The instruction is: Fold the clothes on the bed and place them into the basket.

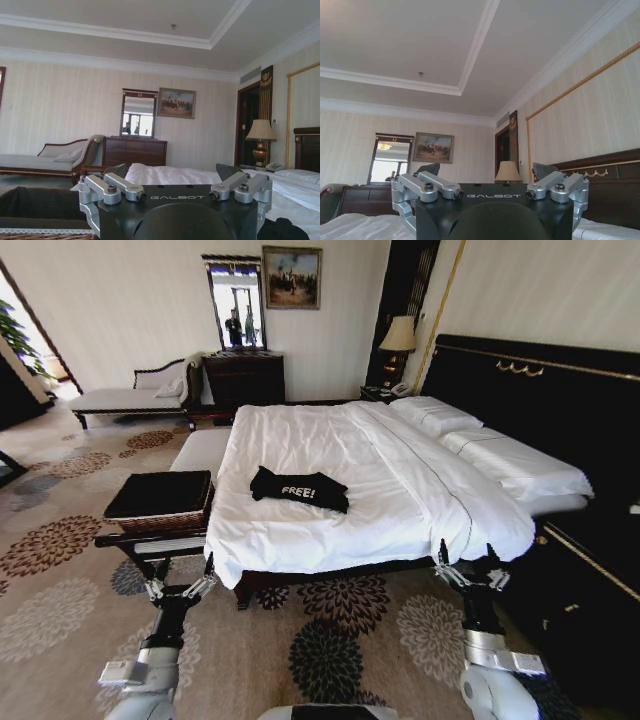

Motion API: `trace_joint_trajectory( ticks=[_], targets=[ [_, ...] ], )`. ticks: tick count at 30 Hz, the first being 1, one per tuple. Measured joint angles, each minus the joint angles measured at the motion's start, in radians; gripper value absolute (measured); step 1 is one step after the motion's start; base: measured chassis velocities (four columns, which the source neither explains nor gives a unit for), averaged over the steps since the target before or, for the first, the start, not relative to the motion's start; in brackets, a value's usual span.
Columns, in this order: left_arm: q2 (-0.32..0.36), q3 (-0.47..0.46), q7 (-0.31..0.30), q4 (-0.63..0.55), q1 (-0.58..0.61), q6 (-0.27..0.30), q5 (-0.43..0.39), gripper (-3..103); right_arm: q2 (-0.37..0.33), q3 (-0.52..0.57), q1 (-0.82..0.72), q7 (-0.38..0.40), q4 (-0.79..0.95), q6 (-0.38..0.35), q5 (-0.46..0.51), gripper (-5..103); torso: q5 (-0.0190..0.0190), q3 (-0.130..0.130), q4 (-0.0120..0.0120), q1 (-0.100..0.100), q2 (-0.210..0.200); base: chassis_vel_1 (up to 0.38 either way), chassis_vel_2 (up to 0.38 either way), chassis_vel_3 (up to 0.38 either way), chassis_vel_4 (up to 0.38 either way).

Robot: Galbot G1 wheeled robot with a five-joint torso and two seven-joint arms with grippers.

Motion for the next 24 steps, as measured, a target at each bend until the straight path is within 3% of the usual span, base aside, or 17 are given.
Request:
trace_joint_trajectory(
  ticks=[24],
  targets=[
    [-0.012, 0.003, -0.002, 0.016, 0.021, -0.044, 0.024, 100, 0.026, -0.016, 0.012, -0.013, -0.035, 0.014, -0.037, 100, 0.0, 0.0, 0.0, 0.0, 0.0, 0.0, 0.0, 0.0, 0.0]
  ],
)
